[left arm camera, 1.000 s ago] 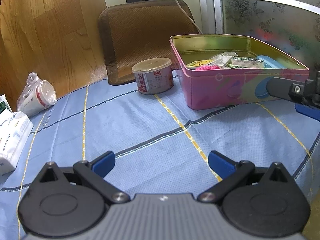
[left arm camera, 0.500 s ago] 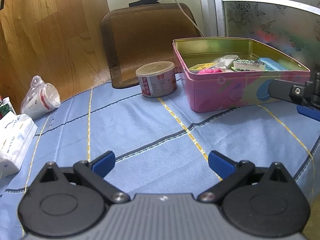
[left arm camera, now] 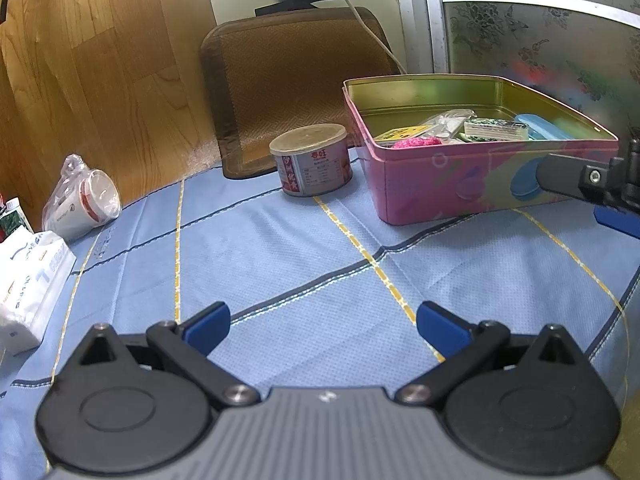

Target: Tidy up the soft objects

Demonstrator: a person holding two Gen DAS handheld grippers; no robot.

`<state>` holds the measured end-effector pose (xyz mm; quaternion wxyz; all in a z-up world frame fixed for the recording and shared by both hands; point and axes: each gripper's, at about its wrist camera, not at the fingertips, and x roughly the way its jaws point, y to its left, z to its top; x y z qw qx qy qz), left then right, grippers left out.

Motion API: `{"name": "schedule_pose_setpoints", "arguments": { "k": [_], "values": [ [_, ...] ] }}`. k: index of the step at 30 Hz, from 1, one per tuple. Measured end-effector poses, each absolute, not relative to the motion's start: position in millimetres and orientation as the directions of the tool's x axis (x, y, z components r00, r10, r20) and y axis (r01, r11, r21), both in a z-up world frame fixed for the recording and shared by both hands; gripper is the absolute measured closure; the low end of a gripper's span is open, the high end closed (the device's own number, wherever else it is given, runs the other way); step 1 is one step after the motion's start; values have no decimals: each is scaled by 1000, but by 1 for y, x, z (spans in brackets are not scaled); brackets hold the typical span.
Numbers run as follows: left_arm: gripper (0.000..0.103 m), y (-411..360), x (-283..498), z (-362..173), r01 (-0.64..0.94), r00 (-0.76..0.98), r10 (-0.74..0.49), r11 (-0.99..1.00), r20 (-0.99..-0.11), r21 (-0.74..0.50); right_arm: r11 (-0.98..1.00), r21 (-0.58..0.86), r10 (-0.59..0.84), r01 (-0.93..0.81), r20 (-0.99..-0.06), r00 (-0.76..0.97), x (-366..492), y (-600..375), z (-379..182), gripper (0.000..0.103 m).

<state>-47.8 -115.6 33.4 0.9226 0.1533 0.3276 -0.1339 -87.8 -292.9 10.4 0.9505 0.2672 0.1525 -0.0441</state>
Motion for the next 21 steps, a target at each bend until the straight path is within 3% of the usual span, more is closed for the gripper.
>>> {"name": "schedule_pose_setpoints", "arguments": {
  "k": [21],
  "values": [
    [0, -123, -59, 43, 381, 741, -181, 906, -647, 183, 858, 485, -23, 166, -287, 958, -92, -293, 13, 16]
  ]
}}
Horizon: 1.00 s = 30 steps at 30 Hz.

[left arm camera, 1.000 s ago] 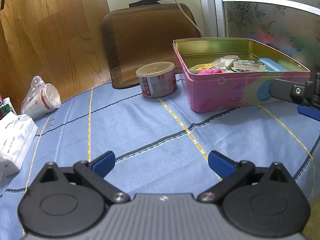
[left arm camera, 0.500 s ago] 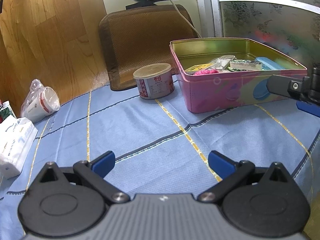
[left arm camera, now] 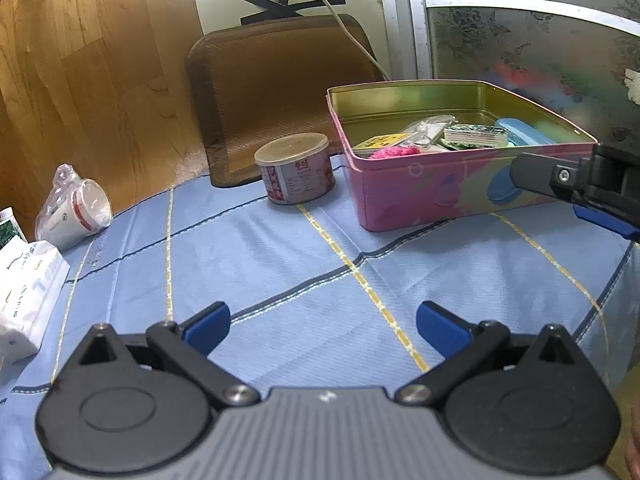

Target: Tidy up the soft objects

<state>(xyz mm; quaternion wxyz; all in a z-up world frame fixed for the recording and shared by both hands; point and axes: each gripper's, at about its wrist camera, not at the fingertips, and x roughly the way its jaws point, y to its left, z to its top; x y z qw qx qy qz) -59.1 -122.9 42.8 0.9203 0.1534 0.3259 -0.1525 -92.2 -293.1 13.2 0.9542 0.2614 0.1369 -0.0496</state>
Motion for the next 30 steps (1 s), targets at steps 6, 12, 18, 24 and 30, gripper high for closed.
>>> {"name": "schedule_pose_setpoints", "arguments": {
  "k": [6, 12, 18, 24, 30],
  "values": [
    [0, -126, -61, 44, 391, 741, -187, 901, -645, 188, 858, 485, -32, 168, -277, 960, -94, -293, 15, 16],
    [0, -128, -63, 46, 393, 747, -187, 898, -638, 197, 861, 480, -37, 167, -268, 963, -94, -293, 16, 16],
    [0, -129, -65, 47, 386, 760, -175, 896, -625, 218, 860, 482, -38, 169, -270, 962, -94, -294, 15, 16],
    [0, -130, -69, 49, 399, 769, -187, 887, -611, 232, 861, 481, -35, 166, -270, 962, -95, -294, 15, 16],
    [0, -130, -71, 49, 403, 770, -191, 885, -609, 232, 861, 481, -33, 165, -270, 962, -94, -294, 15, 16]
  ]
}}
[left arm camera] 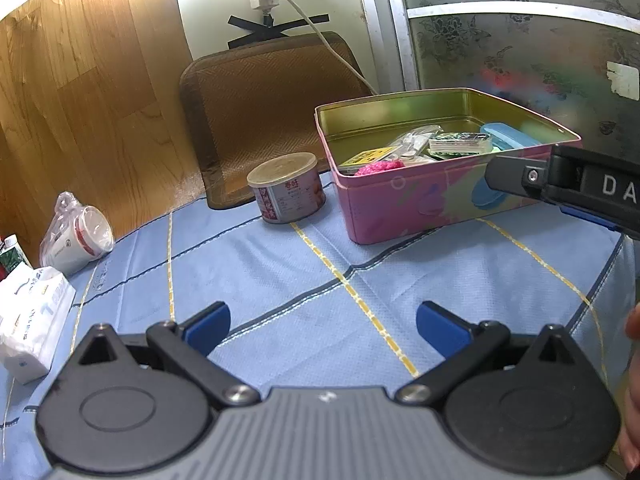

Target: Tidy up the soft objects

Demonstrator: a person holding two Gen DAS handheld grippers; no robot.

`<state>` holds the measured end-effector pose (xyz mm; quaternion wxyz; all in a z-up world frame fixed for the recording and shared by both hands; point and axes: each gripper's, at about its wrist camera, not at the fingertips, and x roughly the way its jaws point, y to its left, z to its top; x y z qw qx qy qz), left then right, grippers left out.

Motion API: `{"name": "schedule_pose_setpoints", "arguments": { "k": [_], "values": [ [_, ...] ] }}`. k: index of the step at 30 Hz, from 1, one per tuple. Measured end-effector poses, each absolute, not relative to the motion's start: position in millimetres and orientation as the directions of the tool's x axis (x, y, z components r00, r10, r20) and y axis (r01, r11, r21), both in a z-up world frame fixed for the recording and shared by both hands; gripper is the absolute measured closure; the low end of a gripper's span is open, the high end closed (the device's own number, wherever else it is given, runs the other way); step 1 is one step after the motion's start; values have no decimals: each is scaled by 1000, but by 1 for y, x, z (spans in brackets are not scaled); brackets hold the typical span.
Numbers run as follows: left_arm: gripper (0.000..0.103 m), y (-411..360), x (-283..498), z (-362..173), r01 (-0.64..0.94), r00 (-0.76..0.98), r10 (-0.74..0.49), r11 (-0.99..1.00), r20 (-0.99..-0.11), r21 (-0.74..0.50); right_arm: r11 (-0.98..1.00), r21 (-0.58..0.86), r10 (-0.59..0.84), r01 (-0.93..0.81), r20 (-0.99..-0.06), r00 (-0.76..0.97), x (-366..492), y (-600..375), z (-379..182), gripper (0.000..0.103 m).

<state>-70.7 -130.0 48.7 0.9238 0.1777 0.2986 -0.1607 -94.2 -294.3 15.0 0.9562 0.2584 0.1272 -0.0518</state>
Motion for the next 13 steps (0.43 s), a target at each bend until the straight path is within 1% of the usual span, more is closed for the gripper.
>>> {"name": "schedule_pose_setpoints", "arguments": {
  "k": [13],
  "values": [
    [0, -129, -67, 46, 433, 730, -229, 884, -643, 176, 865, 474, -35, 165, -271, 962, -95, -294, 15, 16]
  ]
}}
